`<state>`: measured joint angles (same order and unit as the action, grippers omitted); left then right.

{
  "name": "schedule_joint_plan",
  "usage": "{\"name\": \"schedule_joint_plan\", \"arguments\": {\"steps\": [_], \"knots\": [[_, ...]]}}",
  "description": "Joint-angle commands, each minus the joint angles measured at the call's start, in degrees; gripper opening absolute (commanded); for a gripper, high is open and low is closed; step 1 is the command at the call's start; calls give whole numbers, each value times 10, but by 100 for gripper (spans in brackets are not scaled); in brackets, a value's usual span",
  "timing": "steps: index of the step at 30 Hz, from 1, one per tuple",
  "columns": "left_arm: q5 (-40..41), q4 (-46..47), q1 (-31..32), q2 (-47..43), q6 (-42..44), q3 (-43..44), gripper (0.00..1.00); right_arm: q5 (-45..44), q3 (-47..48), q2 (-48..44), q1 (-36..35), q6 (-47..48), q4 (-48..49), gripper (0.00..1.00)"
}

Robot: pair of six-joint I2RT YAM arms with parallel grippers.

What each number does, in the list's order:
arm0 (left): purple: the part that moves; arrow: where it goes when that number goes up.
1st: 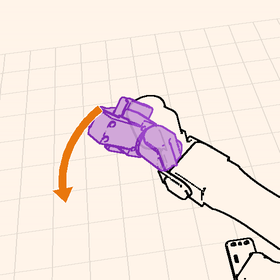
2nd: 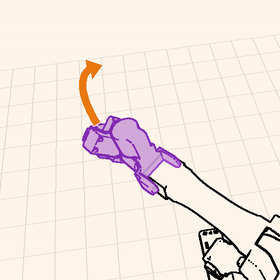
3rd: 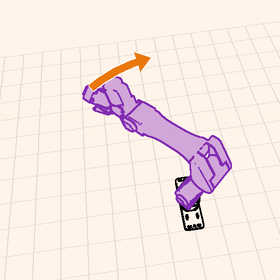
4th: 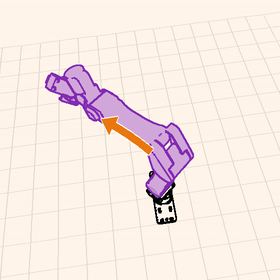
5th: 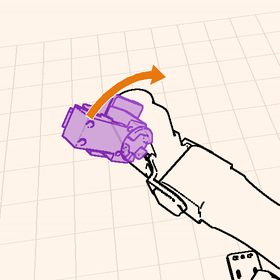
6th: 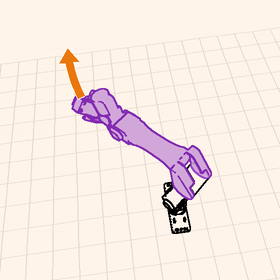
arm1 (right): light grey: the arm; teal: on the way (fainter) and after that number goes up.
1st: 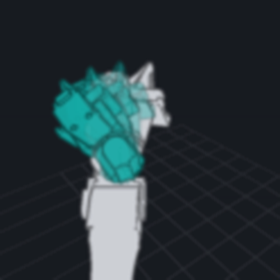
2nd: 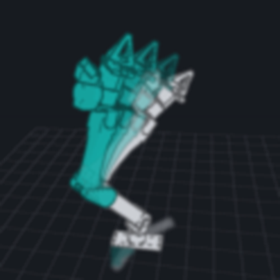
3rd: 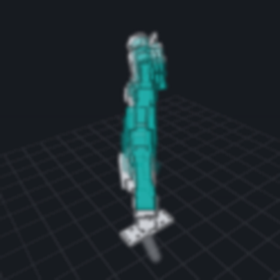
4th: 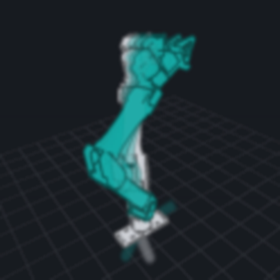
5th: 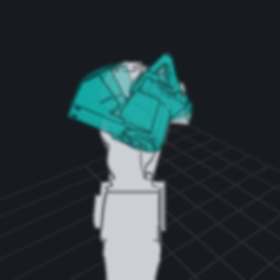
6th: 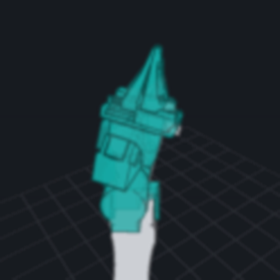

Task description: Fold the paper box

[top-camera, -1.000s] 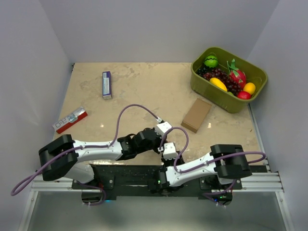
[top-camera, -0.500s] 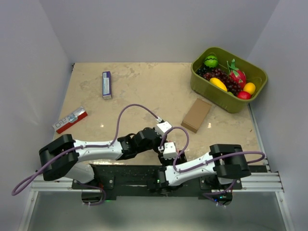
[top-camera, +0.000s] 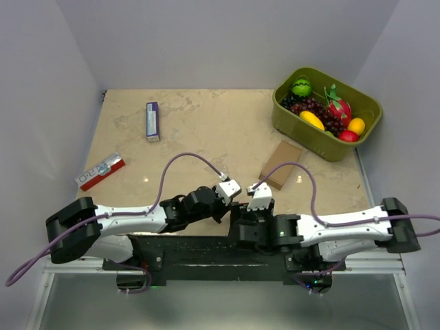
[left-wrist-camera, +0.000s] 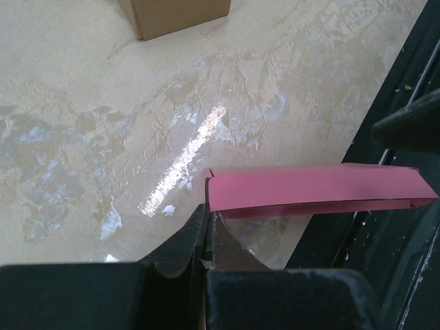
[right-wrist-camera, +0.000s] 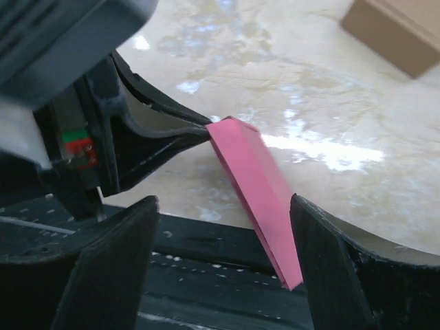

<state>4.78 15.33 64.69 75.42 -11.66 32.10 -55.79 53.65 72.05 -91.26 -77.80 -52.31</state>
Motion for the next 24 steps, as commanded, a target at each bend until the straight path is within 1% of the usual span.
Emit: {"name": "schedule_joint_plan", "arguments": {"steps": [1, 2, 4, 5, 6, 8, 9, 12, 15, 16, 19, 23, 24], "knots": [[14, -72, -4, -10, 30, -27, 0, 94, -88, -111, 54, 160, 229, 80], [14, -71, -4, -11, 32, -28, 0, 103, -100, -147, 61, 176, 257, 80], [9, -67, -5, -13, 37, -27, 0, 115, -118, -171, 79, 184, 266, 80], [6, -65, -6, -12, 38, -25, 0, 136, -124, -186, 89, 193, 271, 79], [-1, -65, -6, -11, 41, -24, 0, 153, -129, -190, 112, 205, 279, 76], [-3, -65, -6, -4, 44, -18, 0, 191, -145, -196, 134, 216, 295, 72], [-2, -67, -6, 0, 44, -15, 0, 196, -155, -198, 144, 217, 299, 64], [-1, -71, -8, 9, 46, -5, 0, 218, -173, -203, 167, 218, 310, 56], [-6, -76, -8, 20, 49, 8, 0, 238, -193, -212, 187, 215, 312, 50], [-6, -77, -8, 23, 51, 10, 0, 240, -198, -218, 189, 212, 310, 44], [-8, -78, -8, 32, 52, 17, 0, 239, -217, -238, 194, 198, 303, 38], [-12, -77, -8, 39, 52, 26, 0, 236, -229, -250, 195, 187, 289, 34], [-11, -77, -8, 43, 51, 28, 0, 241, -232, -251, 195, 186, 288, 35]]}}
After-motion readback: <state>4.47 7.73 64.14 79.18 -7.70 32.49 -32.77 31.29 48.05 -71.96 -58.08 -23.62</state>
